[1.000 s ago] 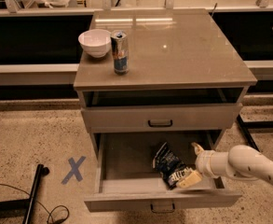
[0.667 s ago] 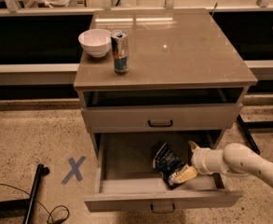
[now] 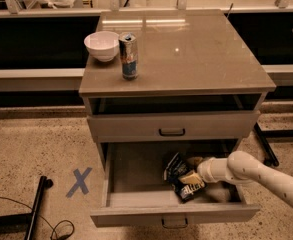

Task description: Pick blue chip bag from middle drawer and place on counter

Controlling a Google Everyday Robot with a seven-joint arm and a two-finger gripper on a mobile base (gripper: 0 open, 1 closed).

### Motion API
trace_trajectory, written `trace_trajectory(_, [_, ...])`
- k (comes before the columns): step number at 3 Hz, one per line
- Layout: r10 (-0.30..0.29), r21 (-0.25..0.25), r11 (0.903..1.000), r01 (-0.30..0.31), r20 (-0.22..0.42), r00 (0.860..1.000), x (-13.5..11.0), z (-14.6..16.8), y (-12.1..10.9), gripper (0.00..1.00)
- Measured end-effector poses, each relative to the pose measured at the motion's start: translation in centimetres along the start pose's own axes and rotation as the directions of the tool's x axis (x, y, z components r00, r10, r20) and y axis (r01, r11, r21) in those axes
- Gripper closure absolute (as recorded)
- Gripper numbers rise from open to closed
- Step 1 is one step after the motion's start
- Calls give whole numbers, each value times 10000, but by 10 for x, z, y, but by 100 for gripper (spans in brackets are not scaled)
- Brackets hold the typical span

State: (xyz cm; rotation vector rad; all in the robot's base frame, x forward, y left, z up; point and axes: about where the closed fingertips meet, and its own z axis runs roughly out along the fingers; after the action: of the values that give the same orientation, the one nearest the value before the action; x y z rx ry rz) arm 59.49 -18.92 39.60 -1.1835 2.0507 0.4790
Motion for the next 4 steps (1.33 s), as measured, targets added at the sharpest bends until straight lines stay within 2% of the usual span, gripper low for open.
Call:
trace_trajectory(1, [83, 56, 9999, -84, 196, 9998, 3, 5, -6, 61])
trace_trajectory(2, [-11, -28, 10000, 14, 904, 9959, -7, -7, -9, 84])
trace_trajectory(3, [-512, -218, 9982, 567, 2006, 9783, -37, -40, 0, 100])
trace_trajectory(4, [-1416, -275, 9869, 1587, 3210, 9364, -78, -85, 22, 100])
